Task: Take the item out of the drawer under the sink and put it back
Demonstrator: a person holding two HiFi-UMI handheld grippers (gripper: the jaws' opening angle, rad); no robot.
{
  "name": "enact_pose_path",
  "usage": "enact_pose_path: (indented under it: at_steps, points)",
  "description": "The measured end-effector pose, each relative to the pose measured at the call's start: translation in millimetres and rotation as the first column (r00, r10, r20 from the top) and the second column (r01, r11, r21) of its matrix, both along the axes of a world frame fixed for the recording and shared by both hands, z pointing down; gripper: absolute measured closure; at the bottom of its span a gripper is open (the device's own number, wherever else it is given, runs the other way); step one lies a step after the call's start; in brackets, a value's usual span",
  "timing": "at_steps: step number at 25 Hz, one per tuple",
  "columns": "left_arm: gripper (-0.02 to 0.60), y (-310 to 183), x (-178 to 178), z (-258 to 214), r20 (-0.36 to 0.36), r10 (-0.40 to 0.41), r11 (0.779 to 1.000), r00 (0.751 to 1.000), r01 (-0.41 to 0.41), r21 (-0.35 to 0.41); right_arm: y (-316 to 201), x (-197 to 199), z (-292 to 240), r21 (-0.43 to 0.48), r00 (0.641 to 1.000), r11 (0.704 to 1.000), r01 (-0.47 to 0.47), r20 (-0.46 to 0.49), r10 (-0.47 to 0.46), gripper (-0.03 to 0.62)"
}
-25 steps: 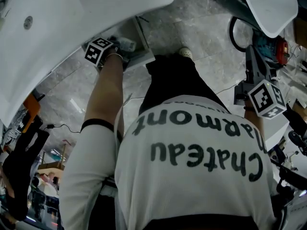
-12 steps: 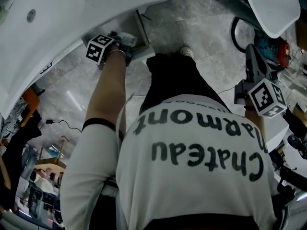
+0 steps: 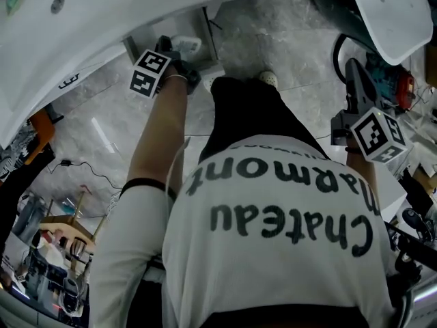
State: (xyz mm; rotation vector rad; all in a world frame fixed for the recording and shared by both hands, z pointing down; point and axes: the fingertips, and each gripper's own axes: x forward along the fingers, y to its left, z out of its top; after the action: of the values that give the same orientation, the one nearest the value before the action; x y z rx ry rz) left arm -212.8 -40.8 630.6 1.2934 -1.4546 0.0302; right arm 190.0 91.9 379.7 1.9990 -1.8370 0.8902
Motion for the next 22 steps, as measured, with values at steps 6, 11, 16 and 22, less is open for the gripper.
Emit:
enact_pose_path:
  at_steps: [6, 11, 16, 22]
  points:
    - [0.483, 8, 5, -30, -0.002, 0.066, 0.994, 0.998, -0.066, 0.091, -7, -14, -8, 0.035, 0.999, 0.998, 0.042, 0.015, -0.043, 0.583]
    - [0.483, 13, 6, -59, 0.004, 0.130, 0.976, 0.992, -0.128, 0.175, -15, -31, -14, 0.070, 0.996, 0.994, 0.083, 0.028, -0.085, 0.583]
    - [0.483, 13, 3, -96, 0.025, 0.191, 0.946, 0.981, -0.191, 0.261, -35, -52, -30, 0.138, 0.989, 0.981, 0.134, 0.047, -0.142, 0.583]
    - [0.483, 19, 0, -155, 0.074, 0.274, 0.876, 0.959, -0.281, 0.393, -61, -85, -56, 0.227, 0.965, 0.944, 0.237, 0.056, -0.256, 0.583]
